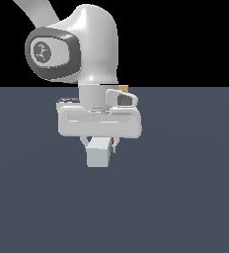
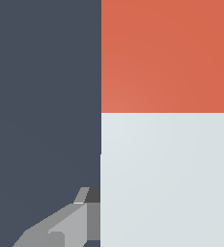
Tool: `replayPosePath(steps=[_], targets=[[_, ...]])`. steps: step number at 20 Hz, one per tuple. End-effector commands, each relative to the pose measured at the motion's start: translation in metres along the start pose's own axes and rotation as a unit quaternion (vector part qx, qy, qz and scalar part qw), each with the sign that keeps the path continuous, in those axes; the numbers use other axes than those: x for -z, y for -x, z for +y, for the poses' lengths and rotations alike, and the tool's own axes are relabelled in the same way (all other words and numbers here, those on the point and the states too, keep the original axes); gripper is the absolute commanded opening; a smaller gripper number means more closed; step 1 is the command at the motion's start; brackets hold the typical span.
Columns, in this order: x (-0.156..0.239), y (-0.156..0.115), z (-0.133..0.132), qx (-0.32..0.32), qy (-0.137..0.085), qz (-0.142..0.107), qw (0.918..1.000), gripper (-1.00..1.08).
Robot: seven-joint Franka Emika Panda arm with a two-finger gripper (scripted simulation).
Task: Insert the peg into the horizontal hole in a box.
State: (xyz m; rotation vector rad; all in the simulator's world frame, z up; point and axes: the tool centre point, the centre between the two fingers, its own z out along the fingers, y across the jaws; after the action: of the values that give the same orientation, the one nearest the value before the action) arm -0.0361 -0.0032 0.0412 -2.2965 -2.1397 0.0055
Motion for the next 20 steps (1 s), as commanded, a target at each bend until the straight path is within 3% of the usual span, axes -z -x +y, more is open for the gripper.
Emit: replayPosePath(steps=[1, 11, 20], targets=[[0.008, -0.026, -0.006, -0.005, 0.002, 0.0, 1.0, -1.0], [0.029, -0.111, -0.028, -0.022, 0.002, 0.0, 0.9998, -1.0], [0.036, -0.14, -0.033, -0.028, 0.002, 0.0, 0.9996, -1.0]])
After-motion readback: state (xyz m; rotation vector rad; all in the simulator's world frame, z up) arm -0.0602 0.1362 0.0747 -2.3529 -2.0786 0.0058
